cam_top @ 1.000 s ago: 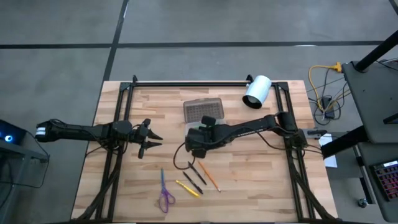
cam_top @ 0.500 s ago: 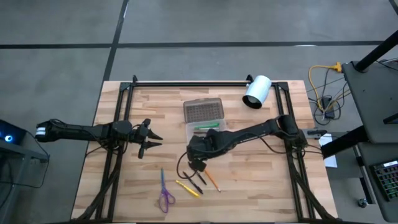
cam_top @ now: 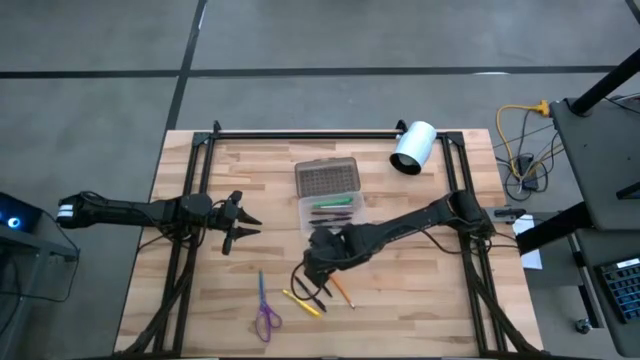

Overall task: Pick & place school supplies into a supply box
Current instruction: Put the orange pencil into the transparent supply box

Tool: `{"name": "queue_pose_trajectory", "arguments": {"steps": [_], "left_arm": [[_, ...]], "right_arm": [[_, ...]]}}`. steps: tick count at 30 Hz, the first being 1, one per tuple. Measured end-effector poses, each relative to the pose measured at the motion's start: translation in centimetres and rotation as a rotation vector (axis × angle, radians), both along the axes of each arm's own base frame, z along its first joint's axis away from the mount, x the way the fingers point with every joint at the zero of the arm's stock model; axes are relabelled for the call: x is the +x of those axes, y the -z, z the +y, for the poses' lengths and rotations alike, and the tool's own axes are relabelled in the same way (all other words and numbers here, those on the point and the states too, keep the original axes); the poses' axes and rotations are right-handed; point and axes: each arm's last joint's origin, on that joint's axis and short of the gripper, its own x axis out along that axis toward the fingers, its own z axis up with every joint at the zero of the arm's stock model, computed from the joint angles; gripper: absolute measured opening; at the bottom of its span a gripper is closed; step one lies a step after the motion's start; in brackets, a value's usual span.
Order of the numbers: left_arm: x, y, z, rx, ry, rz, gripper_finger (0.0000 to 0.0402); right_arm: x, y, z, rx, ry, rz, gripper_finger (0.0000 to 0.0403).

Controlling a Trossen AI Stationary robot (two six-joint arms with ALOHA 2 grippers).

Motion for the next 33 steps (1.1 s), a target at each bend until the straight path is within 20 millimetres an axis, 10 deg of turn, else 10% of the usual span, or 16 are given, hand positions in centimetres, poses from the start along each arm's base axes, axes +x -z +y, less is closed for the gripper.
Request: {"name": "queue_pose_trajectory", "arguments": {"steps": [33], "left_arm": [[0.0,0.0,0.0,0.0,0.0,0.0,0.0099]], "right_arm": [[-0.1,1.7,2.4,0.193,0.08,0.053,0.0054]]}}
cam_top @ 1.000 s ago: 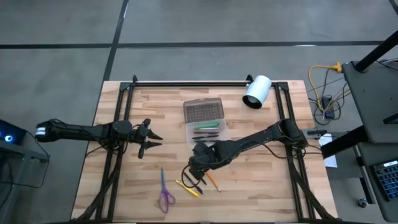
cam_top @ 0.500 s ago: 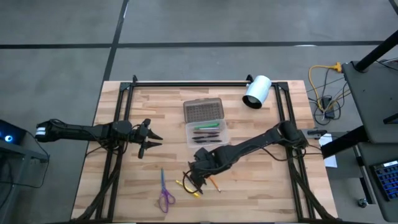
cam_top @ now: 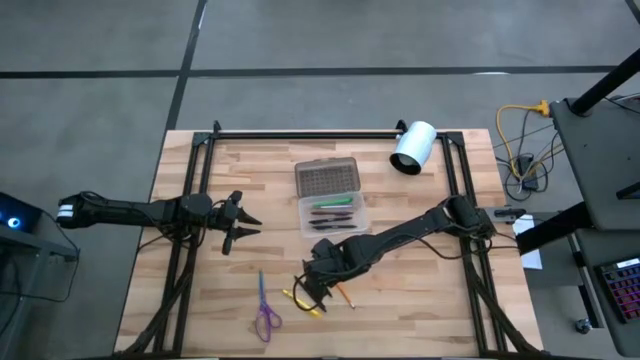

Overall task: Pick & place school supplies into a supply box
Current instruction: Put the orange pencil into the transparent supply box

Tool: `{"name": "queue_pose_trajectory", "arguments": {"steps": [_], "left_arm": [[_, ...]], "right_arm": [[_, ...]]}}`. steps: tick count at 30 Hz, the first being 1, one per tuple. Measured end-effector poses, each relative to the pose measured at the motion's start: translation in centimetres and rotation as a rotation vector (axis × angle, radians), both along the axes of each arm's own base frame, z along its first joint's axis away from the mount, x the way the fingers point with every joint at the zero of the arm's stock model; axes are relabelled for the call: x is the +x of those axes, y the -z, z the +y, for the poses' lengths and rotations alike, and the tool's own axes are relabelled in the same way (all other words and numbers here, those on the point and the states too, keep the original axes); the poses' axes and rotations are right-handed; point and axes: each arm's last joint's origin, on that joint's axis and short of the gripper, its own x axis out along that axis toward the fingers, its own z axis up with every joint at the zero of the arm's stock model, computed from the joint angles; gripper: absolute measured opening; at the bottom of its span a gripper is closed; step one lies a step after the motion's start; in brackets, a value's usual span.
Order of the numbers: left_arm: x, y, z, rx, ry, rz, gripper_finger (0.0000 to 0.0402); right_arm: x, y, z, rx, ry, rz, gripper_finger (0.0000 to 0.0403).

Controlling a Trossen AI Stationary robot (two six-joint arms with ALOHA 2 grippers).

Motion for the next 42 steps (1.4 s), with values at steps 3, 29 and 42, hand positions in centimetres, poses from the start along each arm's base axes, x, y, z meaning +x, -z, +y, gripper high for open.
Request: {"name": "queue_pose_trajectory", "arguments": {"steps": [3,29,42], "left_arm": [[0.0,0.0,0.0,0.0,0.0,0.0,0.0099],[0.0,0.0,0.0,0.0,0.0,0.0,0.0099],[0.0,0.0,0.0,0.0,0.0,0.0,0.0099]], "right_arm": [[-0.2,0.0,0.4,0.003,-0.004,0.002,0.0052],[-3.3,0.4,5.2,0.047,-0.001,0.137,0.0053],[-4.7,2.3,5.9,0.035,0.074,0.205,0.0054]]}}
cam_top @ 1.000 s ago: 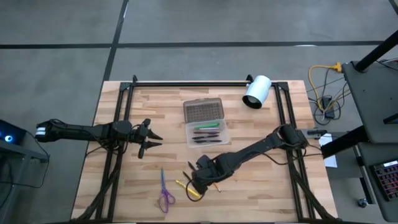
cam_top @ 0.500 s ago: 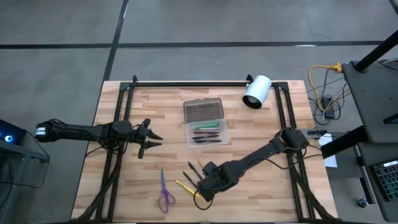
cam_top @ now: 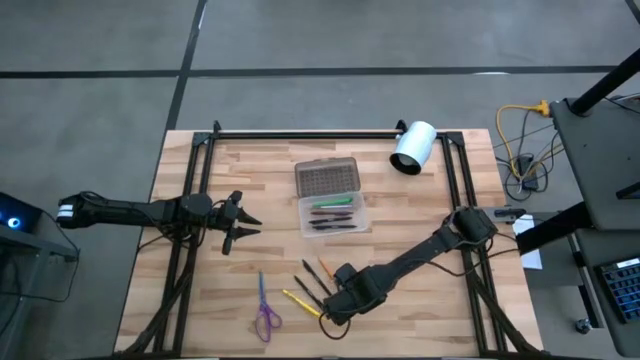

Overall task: Pick & place school supplies into a supply box
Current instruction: Put the orange pencil into the transparent supply box

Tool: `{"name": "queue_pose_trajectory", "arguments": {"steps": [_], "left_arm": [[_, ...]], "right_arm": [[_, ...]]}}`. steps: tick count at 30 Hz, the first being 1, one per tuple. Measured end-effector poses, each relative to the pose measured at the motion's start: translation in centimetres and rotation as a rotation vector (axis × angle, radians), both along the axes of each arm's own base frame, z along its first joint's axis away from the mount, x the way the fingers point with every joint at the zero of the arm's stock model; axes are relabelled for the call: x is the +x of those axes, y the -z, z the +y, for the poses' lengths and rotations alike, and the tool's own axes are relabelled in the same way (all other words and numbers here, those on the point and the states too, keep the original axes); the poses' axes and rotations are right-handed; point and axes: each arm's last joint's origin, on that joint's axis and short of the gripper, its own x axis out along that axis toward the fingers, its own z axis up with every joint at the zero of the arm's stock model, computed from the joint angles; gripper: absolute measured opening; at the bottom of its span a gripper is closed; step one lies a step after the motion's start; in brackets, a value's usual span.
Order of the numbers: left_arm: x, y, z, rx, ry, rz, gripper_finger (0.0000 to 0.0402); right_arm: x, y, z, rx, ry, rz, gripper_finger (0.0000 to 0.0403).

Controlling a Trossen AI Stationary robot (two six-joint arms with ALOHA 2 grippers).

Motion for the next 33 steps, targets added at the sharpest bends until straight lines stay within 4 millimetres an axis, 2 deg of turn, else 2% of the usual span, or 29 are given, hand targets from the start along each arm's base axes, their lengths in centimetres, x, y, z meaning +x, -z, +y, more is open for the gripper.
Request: {"name": "queue_pose_trajectory", "arguments": {"steps": [8,19,33], "left_arm": [[0.0,0.0,0.0,0.0,0.0,0.0,0.0099],[0.0,0.0,0.0,0.0,0.0,0.0,0.0099],[0.0,0.0,0.0,0.0,0.0,0.0,0.0099]], "right_arm": [[0.3,0.1,0.2,0.012,-0.031,-0.031,0.0053],[0.9,1.2,0.4,0.011,-0.099,-0.048,0.0053],[0.2,1.5,1.3,-0.049,-0.192,-0.06,0.0052]]}}
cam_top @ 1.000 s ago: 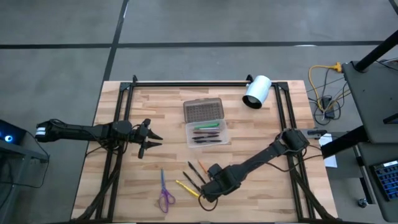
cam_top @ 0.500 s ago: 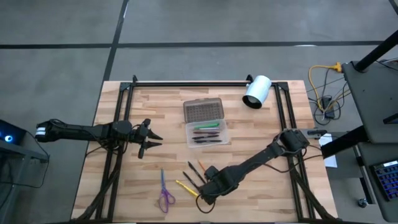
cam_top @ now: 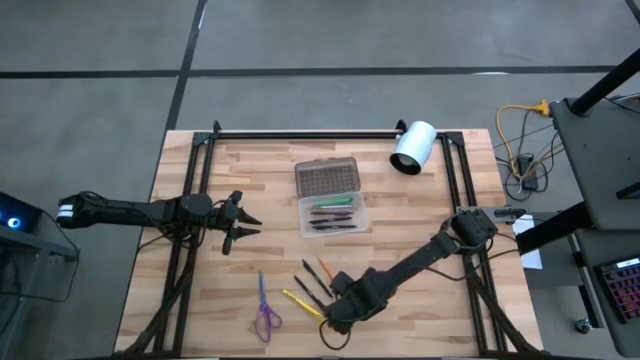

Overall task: Pick & place school supplies into a supply box
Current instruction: Put the orange pencil into the transparent supply box

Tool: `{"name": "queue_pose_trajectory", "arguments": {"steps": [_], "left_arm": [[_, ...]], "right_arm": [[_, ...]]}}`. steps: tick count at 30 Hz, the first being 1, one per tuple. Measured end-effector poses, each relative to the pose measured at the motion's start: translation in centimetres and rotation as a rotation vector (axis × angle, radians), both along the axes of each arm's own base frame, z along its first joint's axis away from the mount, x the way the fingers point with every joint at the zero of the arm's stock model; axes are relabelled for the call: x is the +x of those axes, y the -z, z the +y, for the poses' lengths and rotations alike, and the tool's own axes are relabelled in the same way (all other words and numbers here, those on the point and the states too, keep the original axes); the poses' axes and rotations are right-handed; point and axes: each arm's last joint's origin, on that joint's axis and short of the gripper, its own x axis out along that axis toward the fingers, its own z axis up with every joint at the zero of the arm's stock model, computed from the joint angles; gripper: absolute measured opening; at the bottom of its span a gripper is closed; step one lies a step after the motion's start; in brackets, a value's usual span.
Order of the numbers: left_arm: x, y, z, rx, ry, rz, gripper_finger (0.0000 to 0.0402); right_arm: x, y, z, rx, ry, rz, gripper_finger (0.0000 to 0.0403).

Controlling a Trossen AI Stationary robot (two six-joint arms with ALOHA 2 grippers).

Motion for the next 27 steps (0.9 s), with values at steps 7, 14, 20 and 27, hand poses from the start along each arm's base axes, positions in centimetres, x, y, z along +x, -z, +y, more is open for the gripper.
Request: {"name": "queue_pose_trajectory", "arguments": {"steps": [7,14,20,27], "left_arm": [[0.0,0.0,0.0,0.0,0.0,0.0,0.0099],[0.0,0.0,0.0,0.0,0.0,0.0,0.0099],[0.0,0.0,0.0,0.0,0.0,0.0,0.0099],[0.0,0.0,0.0,0.0,0.0,0.0,0.0099]], "right_arm": [[-0.2,0.2,0.1,-0.004,-0.002,0.002,0.0052],[0.2,1.8,0.6,0.029,-0.01,0.015,0.0052],[0.2,2.2,0.9,0.051,-0.027,0.031,0.0052],[0.3,2.8,0.9,0.045,-0.032,0.044,0.0052]]}}
